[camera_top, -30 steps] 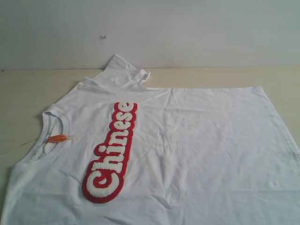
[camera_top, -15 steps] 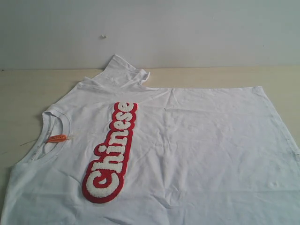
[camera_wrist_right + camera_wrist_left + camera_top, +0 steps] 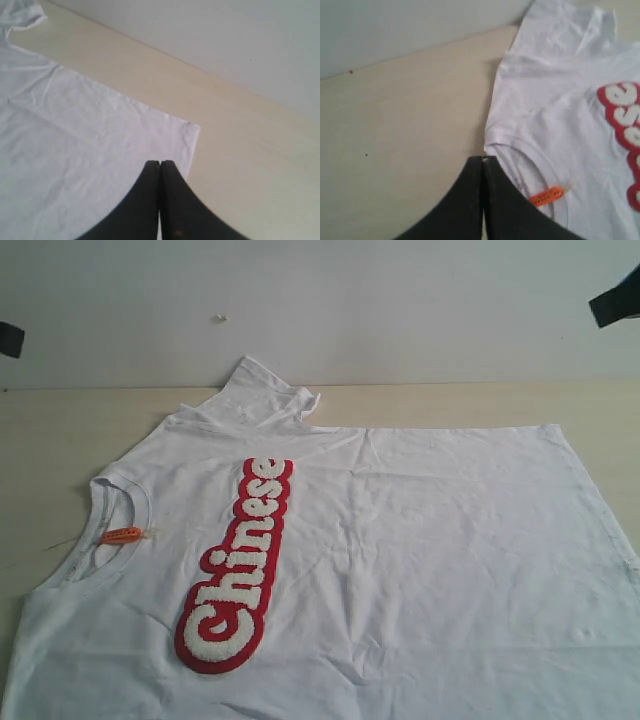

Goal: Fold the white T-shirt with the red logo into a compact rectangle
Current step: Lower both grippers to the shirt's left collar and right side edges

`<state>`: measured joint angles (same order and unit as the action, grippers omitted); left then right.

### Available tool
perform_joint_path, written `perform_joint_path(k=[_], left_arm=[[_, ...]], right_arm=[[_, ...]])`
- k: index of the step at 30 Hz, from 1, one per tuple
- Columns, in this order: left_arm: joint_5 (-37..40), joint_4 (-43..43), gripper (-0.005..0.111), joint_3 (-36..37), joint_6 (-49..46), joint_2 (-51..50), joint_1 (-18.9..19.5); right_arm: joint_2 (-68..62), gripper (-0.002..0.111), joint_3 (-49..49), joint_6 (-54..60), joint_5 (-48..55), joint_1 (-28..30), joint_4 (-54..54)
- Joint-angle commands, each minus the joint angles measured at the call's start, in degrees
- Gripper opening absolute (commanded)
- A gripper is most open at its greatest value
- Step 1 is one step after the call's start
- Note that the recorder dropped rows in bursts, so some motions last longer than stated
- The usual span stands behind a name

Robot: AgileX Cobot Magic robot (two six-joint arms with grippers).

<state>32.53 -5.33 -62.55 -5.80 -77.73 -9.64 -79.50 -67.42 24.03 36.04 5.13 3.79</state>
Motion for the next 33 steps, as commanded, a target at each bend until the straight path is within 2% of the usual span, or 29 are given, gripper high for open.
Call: perform_joint_path(k=[1, 3, 5, 7, 8, 10, 11, 14, 17, 20, 23, 24, 26, 28, 29, 31, 33], left_arm=[[6.35, 2.92, 0.000, -7.33, -7.82, -9.38, -0.36], [3.04, 8.58, 0.000, -7.95, -10.49, -12.49, -0.85], [2.43, 12.89, 0.000, -8.79, -16.79, -15.45, -2.05], [2.55, 13.79, 0.000, -9.37, -27.20, -18.26, -3.51], [2.55, 13.79, 0.000, -9.61, -34.40, -19.78, -4.84], [5.44, 12.72, 0.000, -9.61, -51.20, -22.02, -7.21], [7.60, 11.48, 0.000, -9.61, -55.45, -22.55, -7.76], [17.06, 6.58, 0.000, -10.29, -59.42, -24.88, -8.03], [18.98, 7.23, 0.000, -10.29, -62.11, -26.00, -4.64], [19.10, 11.02, 0.000, -10.29, -63.40, -27.43, -1.34], [19.10, 15.51, 0.014, -10.29, -67.57, -28.67, -0.81], [18.88, 17.79, 0.027, -10.29, -68.97, -28.93, -0.97], [18.77, 19.20, 0.053, -10.29, -70.81, -28.93, -1.79], [18.53, 19.29, 0.072, -10.29, -71.33, -28.93, -1.79], [18.36, 19.29, 0.077, -10.29, -71.33, -28.93, -1.79], [18.36, 19.29, 0.078, -10.29, -71.33, -28.93, -1.79], [18.57, 20.44, 0.078, -10.29, -71.87, -29.18, -1.79]], right_arm=[[-5.45, 0.000, -0.29, 11.13, -6.74, 0.18, 10.42], [-8.13, 0.000, 0.31, 13.99, -9.04, 0.18, 21.02], [-9.53, 0.000, -1.14, 30.98, -5.50, -1.01, 20.63], [-10.69, 0.000, -2.63, 49.16, -2.32, -1.49, 16.48], [-11.28, 0.000, -3.54, 54.43, -1.64, -1.49, 14.03], [-13.94, 0.000, -5.26, 53.79, -0.46, -1.49, 11.17], [-15.16, 0.000, -5.83, 53.79, 1.48, -1.49, 10.41], [-21.75, 0.000, -7.68, 52.52, 12.95, -1.49, 4.45], [-26.89, 0.000, -7.79, 48.66, 20.47, -1.49, -0.52], [-28.26, 0.000, -7.79, 45.85, 19.63, -1.49, -0.94], [-28.77, 0.000, -7.79, 45.73, 17.98, -1.49, -0.82], [-29.15, 0.004, -7.79, 45.73, 17.98, -1.49, 0.38], [-29.25, 0.019, -7.79, 46.91, 17.98, -1.49, 1.84], [-29.25, 0.037, -7.79, 47.92, 17.86, -1.49, 2.27], [-29.25, 0.045, -7.79, 47.92, 17.86, -1.49, 2.27], [-29.25, 0.064, -7.79, 48.03, 17.68, -1.49, 2.03], [-29.25, 0.074, -7.79, 48.45, 17.30, -1.49, 1.78]])
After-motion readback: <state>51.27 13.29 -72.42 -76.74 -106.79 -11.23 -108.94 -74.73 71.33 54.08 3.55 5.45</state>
